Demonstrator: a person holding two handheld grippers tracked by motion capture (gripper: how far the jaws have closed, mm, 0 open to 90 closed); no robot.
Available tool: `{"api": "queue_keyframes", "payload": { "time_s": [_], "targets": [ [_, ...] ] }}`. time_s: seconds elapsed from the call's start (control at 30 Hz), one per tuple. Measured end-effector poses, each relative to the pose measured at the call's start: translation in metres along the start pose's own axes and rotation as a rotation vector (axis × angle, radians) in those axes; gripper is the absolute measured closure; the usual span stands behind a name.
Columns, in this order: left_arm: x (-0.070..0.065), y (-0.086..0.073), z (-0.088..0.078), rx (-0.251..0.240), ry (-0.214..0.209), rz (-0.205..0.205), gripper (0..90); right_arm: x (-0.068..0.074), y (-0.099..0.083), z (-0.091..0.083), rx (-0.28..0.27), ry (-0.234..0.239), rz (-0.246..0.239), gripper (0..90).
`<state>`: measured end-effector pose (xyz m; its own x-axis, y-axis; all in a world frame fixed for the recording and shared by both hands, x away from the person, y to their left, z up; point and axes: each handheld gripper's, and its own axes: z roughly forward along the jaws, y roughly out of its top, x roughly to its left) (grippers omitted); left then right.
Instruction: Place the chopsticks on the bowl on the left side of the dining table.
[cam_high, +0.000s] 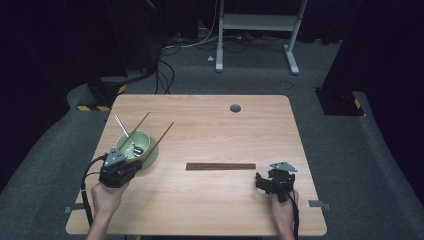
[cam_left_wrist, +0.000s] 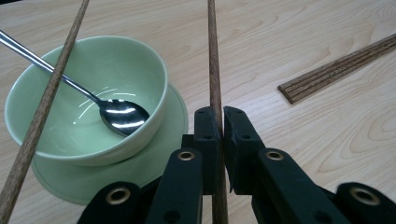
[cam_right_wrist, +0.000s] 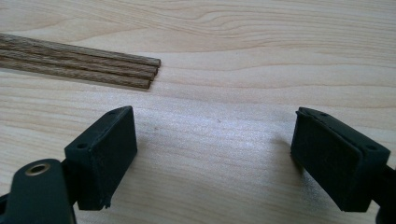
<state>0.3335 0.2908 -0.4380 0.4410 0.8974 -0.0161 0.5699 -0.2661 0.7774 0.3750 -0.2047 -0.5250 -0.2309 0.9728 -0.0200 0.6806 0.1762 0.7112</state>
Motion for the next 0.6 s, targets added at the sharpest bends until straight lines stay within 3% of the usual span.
{"api": "queue_keyframes", "payload": {
  "time_s": [0.6],
  "targets": [
    [0.0104,0.0085,0.0006,0.001,0.044,-0.003,84.0,0.0000,0.0000,0.0000,0.000,0.000,0.000,13.9]
  ]
}}
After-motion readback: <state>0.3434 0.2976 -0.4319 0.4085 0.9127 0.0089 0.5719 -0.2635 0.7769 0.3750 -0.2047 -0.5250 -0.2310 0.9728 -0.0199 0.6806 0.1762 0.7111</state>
